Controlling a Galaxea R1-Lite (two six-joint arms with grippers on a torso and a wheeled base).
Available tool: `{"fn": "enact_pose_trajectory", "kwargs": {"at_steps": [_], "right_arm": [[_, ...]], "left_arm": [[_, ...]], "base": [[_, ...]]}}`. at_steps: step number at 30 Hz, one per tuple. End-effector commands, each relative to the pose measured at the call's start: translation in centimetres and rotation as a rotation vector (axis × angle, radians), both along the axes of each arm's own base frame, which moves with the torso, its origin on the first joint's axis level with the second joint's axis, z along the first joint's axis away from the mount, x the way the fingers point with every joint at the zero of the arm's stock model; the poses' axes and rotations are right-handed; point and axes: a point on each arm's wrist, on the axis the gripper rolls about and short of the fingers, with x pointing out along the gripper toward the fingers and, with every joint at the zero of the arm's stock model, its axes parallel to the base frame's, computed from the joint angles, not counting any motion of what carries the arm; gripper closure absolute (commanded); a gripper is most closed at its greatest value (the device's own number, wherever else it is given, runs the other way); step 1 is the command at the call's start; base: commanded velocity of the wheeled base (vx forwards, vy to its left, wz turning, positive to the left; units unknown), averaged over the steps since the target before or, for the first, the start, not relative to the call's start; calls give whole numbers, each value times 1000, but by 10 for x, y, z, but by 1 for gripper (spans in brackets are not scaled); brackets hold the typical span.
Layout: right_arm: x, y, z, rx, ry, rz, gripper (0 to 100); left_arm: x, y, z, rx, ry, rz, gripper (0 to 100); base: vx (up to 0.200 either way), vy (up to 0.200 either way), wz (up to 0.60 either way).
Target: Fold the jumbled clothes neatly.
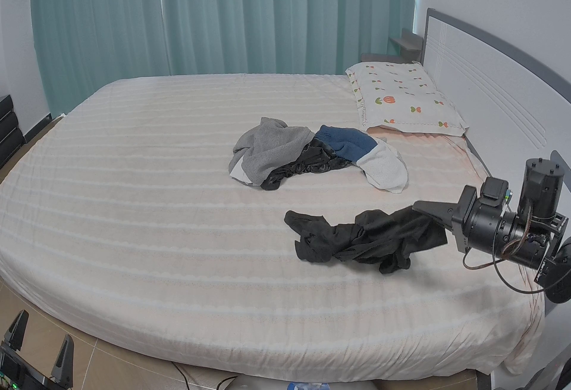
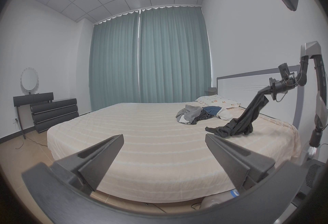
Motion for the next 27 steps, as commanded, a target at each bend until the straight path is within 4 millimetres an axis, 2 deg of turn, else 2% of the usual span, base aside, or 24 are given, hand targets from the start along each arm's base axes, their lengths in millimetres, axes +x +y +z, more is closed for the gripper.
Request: {"fn": "enact_pose_trajectory", "kwargs": {"at_steps": [1, 3, 4, 5, 6, 7, 8, 9, 11, 13, 15, 20, 24, 27], "right_arm": [[-1, 8, 62, 104, -249, 34, 100], [5, 11, 71, 114, -285, 38, 100], [13, 14, 82, 120, -328, 33, 100], [18, 15, 90, 127, -355, 27, 100], [18, 15, 90, 127, -355, 27, 100], [20, 15, 101, 140, -390, 27, 100], [21, 17, 101, 143, -390, 34, 100], [21, 17, 101, 143, -389, 36, 100], [17, 27, 83, 126, -331, 67, 100], [17, 28, 67, 108, -282, 75, 100], [18, 28, 56, 96, -246, 73, 100], [10, 24, 40, 72, -187, 77, 100], [19, 29, 35, 65, -177, 80, 100], [31, 34, 52, 87, -236, 71, 100]], "left_arm": [[0, 0, -5, 1, -2, -4, 0], [0, 0, -4, -5, -3, 1, 0], [-3, 0, 19, -45, -66, 8, 0], [-6, 0, 58, -114, -144, -2, 0], [-6, 0, 58, -114, -144, -2, 0], [4, 0, 109, -246, -173, -24, 0], [17, 0, 125, -280, -133, -35, 0], [18, 0, 126, -275, -131, -38, 0], [45, -2, 120, -169, 28, -92, 0], [71, -3, 104, -129, 191, -117, 0], [90, -5, 99, -118, 285, -154, 0], [134, -25, 89, -129, 423, -341, 0], [156, -38, 72, -117, 531, -391, 0], [172, -45, 67, -138, 558, -409, 0]], "base": [[0, 0, 0], [0, 0, 0], [0, 0, 0], [0, 0, 0], [0, 0, 0], [0, 0, 0], [0, 0, 0], [0, 0, 0], [0, 0, 0], [0, 0, 0], [0, 0, 0], [0, 0, 0], [0, 0, 0], [0, 0, 0]]}}
